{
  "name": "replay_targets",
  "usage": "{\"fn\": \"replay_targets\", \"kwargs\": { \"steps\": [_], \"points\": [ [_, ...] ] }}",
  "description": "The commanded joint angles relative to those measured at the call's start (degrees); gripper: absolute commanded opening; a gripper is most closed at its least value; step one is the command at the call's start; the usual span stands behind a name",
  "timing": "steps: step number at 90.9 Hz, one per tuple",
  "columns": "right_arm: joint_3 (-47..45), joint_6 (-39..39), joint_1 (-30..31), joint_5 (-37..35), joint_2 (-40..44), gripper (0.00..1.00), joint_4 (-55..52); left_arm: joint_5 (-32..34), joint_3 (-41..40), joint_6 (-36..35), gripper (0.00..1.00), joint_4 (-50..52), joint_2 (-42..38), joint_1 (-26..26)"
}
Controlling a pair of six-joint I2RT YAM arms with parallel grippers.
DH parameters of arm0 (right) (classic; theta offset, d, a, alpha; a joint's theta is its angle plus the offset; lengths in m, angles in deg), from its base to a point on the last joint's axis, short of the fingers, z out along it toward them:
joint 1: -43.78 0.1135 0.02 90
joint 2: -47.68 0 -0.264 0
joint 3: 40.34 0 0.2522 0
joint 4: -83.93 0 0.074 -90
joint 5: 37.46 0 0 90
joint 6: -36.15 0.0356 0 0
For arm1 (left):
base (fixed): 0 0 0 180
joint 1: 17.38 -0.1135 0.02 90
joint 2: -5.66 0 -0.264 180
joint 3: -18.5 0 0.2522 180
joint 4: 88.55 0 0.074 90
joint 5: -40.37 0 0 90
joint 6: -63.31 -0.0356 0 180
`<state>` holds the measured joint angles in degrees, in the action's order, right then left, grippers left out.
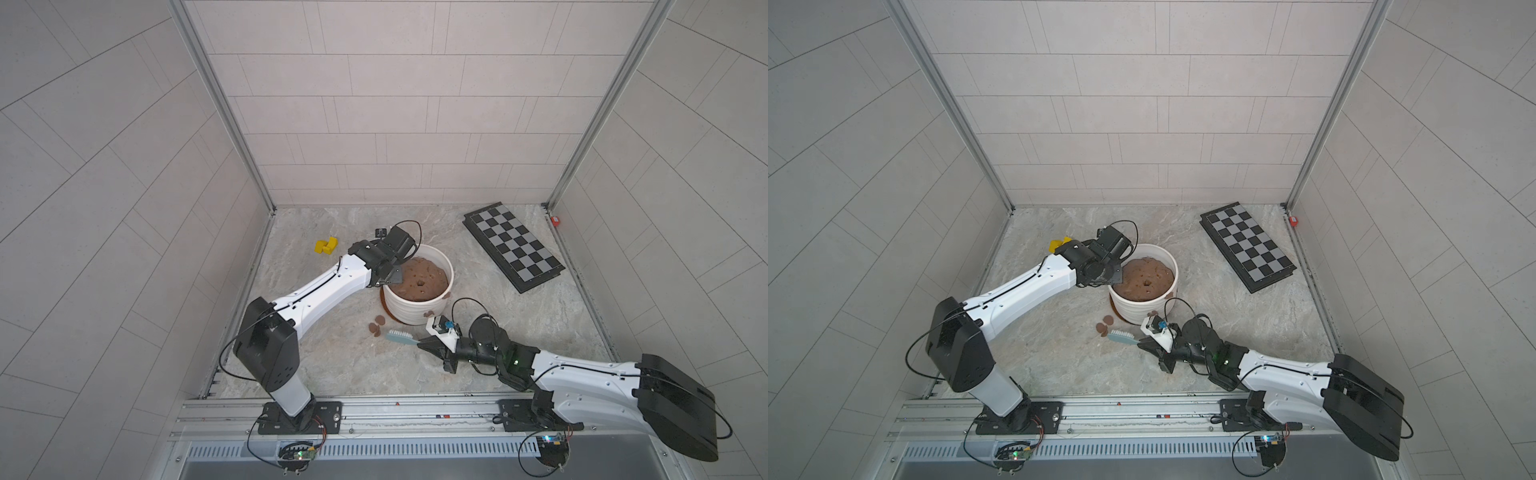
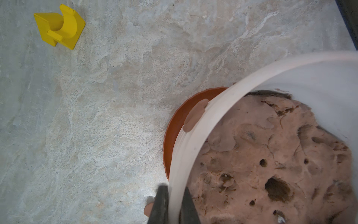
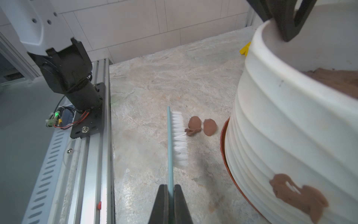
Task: Scrub the dried mud off the ceramic pot
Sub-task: Rotate the pot at the center of the board.
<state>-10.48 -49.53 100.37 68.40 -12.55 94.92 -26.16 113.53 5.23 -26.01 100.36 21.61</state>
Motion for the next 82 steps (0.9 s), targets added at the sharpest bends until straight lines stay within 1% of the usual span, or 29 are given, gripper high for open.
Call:
{"fn": "replay_targets", "kwargs": {
  "steps": [1,13,21,27,33,47,62,72,82],
  "points": [
    [0.4,0.4,-0.5,3.9,3.1,0.00,0.5,-2.5,-1.4,-8.2,0.09,-0.7,3.5,-0.1],
    [2.6,-1.3,-1.5,5.0,7.7,0.00,-5.9,-2.1,0.2,-14.4,0.10,0.0,4.4,-0.4],
    [4.4,-2.6,-2.4,4.2,10.2,0.00,-11.4,-1.9,1.6,-18.2,0.10,0.9,5.3,-0.7],
    [5.4,-3.2,-3.6,3.1,11.4,0.00,-14.7,-0.8,2.9,-20.5,0.09,2.3,6.4,-0.8],
    [5.7,-3.5,-5.4,3.5,11.7,0.00,-16.5,-0.8,3.8,-22.5,0.10,3.0,7.2,-1.0],
    [6.8,-4.4,-8.8,4.3,11.3,0.00,-18.9,-5.7,5.5,-24.7,0.09,3.3,8.7,-2.7],
    [8.5,-5.4,-12.0,4.1,10.2,0.00,-22.4,-7.3,6.8,-26.6,0.09,3.7,8.9,-3.8],
    [7.8,-4.3,-13.5,2.6,10.3,0.00,-20.5,-8.1,6.7,-27.7,0.09,3.7,8.8,-4.2],
    [7.7,-4.0,-14.5,0.9,8.7,0.00,-20.0,-8.5,6.8,-29.0,0.09,4.2,9.0,-4.6]
  ]
}}
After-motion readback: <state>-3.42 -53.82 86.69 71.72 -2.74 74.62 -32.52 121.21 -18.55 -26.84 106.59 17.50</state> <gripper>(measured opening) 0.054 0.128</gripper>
